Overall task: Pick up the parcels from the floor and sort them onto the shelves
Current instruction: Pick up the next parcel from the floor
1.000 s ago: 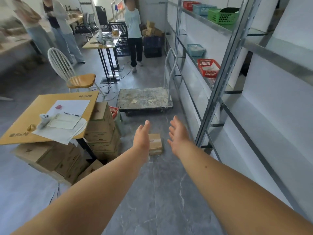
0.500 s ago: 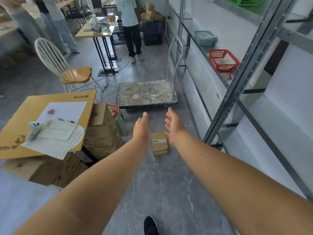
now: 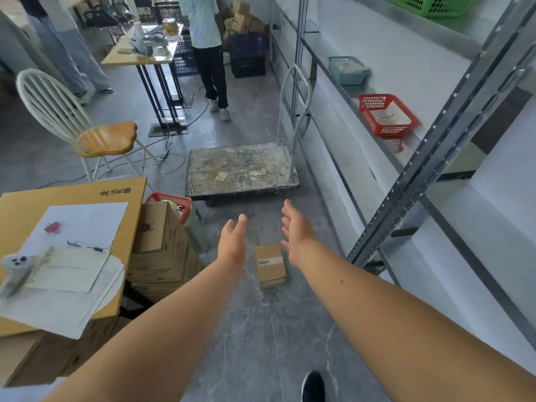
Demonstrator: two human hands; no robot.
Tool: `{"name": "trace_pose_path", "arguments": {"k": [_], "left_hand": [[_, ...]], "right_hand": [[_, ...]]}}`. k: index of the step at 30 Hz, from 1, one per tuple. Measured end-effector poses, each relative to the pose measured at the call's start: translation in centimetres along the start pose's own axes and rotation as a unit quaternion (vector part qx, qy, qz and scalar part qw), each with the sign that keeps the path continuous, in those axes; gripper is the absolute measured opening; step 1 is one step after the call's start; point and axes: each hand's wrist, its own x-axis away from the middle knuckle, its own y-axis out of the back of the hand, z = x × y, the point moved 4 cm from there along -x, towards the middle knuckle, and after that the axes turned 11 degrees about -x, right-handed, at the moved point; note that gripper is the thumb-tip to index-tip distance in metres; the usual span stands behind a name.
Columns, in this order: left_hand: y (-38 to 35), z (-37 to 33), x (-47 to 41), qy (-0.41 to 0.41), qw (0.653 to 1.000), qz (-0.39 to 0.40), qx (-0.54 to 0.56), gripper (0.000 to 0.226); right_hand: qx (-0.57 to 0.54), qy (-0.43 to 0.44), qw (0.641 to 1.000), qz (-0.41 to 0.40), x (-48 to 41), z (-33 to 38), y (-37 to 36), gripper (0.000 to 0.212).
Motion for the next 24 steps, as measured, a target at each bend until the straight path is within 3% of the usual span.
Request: {"name": "trace_pose_path", "arguments": {"k": [12, 24], "left_hand": [[-4.6, -1.6, -8.4, 0.049, 0.998, -0.049, -0.008, 0.070], [-12.2, 2.4, -15.0, 0.126, 0.991, 0.002, -0.038, 0.065]], "right_hand": [[-0.003, -0.042, 0.999, -0.020, -11.8, 1.8, 2.1, 0.073], [0.026, -0.100, 0.993, -0.049, -22.1, 0.2, 5.8, 0.067]]}}
